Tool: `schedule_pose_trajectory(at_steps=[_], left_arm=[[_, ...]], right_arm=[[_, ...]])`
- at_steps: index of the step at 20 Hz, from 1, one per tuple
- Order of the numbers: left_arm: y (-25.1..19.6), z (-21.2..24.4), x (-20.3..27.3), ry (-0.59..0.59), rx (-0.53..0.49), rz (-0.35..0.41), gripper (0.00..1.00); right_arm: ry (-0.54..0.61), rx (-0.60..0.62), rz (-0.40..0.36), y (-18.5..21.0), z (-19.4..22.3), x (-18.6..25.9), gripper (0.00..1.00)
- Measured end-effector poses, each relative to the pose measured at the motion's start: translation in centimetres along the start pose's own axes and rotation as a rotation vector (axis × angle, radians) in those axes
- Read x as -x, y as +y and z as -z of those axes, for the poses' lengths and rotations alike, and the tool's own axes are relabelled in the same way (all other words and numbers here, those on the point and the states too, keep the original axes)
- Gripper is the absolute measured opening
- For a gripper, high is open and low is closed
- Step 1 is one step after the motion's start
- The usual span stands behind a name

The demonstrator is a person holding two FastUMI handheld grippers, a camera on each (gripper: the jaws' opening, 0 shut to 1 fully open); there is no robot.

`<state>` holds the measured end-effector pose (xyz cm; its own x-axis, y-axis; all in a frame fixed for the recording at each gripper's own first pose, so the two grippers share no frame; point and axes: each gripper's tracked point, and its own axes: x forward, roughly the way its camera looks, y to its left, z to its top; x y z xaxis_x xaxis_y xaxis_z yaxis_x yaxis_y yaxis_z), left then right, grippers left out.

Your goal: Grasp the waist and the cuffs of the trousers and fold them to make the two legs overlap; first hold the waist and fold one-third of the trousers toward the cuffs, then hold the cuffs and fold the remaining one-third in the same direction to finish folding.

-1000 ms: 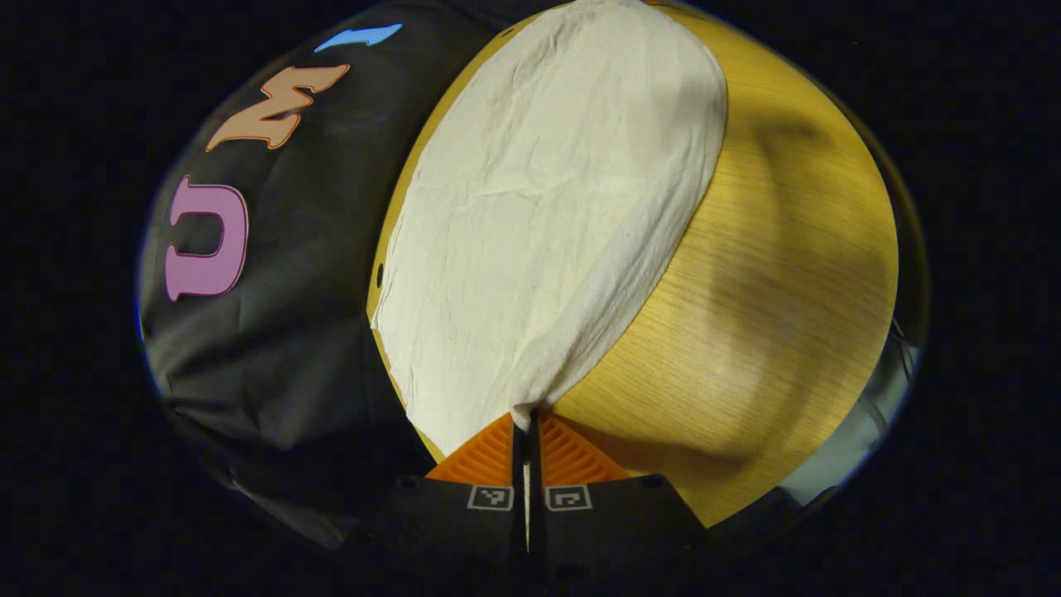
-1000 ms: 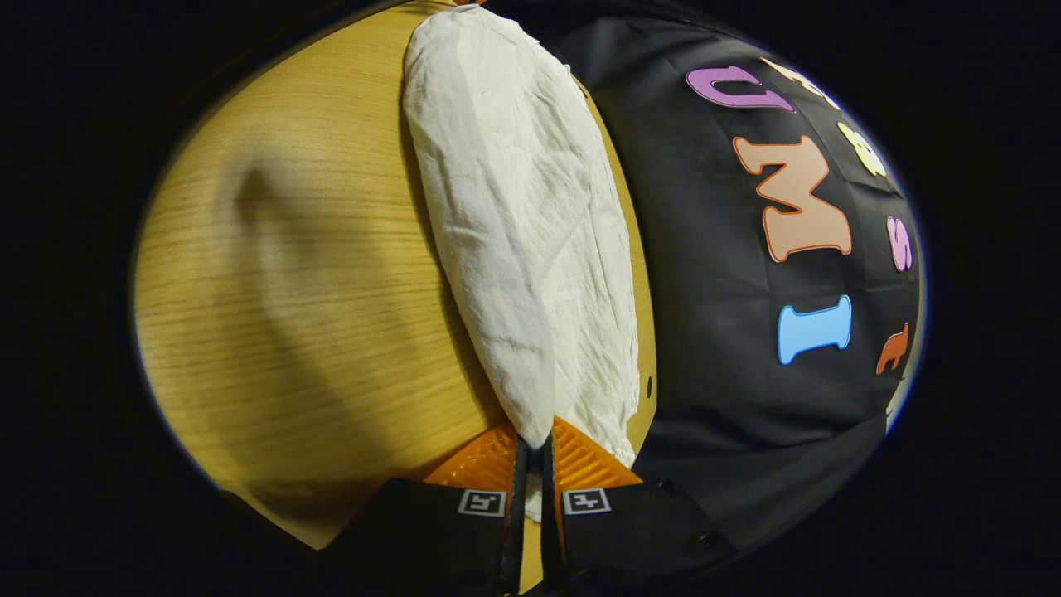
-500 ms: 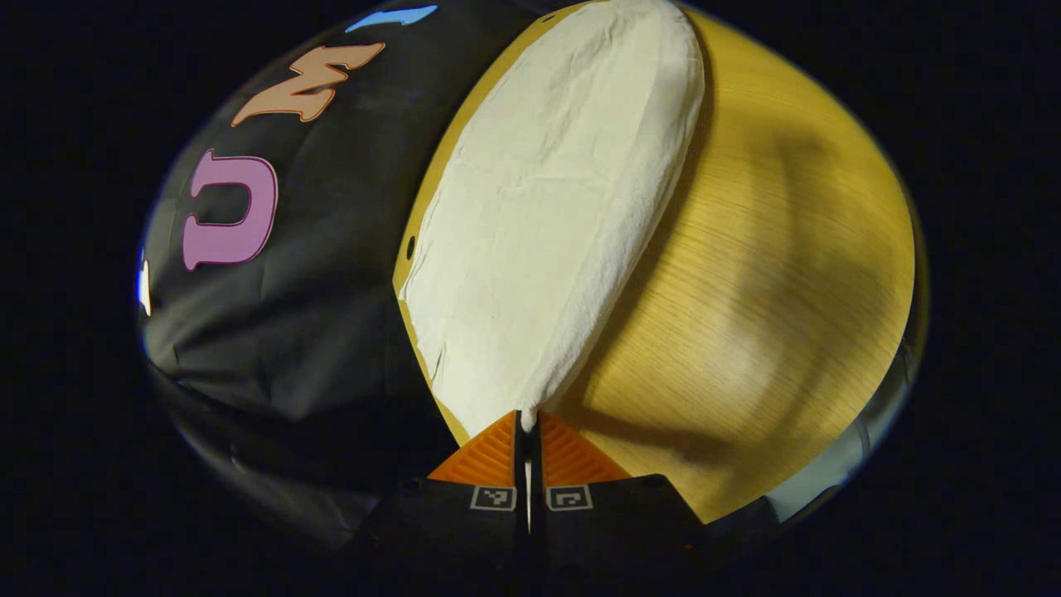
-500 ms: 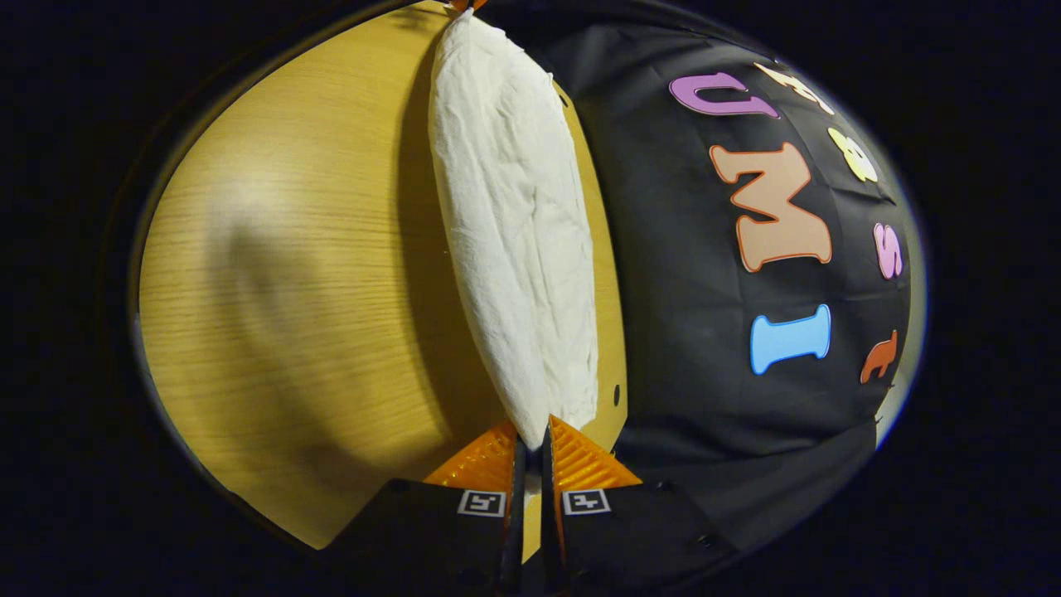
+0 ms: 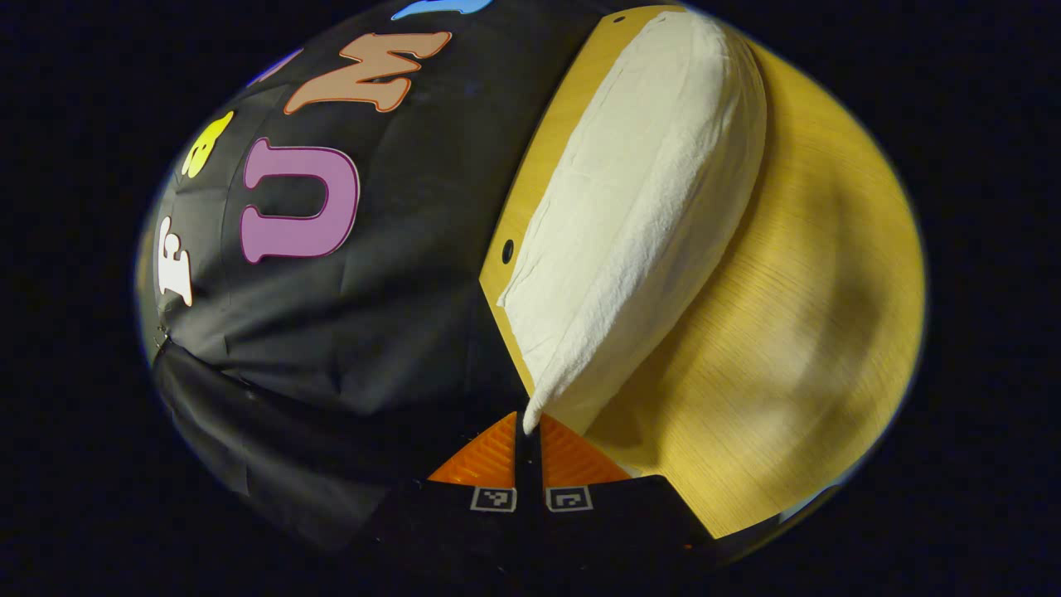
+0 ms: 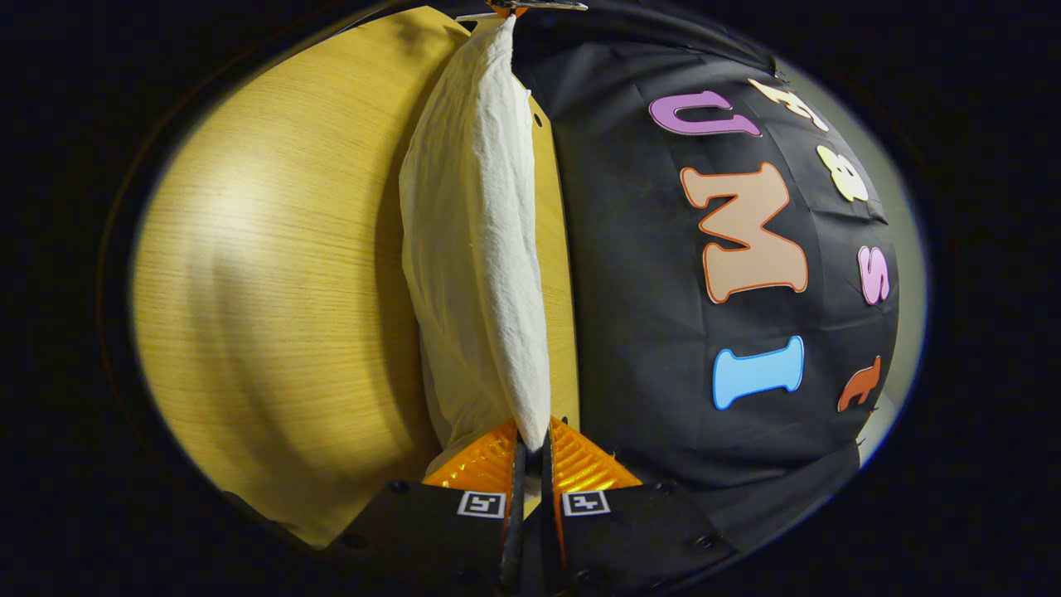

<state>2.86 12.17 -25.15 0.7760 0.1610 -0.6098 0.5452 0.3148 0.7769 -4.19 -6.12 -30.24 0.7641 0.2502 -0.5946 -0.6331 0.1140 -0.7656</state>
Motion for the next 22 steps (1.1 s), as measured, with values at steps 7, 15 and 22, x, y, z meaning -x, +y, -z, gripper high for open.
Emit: schedule_pose_trajectory(at_steps=[7, 15, 22], left_arm=[[4.2, -2.6, -5.0, -0.04, 0.016, -0.006, 0.0], [8.1, -7.1, -11.5, -0.119, 0.085, -0.009, 0.0], [8.5, -9.7, -17.0, -0.159, 0.088, 0.008, 0.0]], right_arm=[[0.054, -0.043, 0.08, -4.9, -0.5, -4.1, 0.11], [0.137, -0.088, 0.111, -7.8, -0.4, -10.0, 0.11], [0.204, -0.136, 0.1, -7.2, -0.6, -16.0, 0.09]])
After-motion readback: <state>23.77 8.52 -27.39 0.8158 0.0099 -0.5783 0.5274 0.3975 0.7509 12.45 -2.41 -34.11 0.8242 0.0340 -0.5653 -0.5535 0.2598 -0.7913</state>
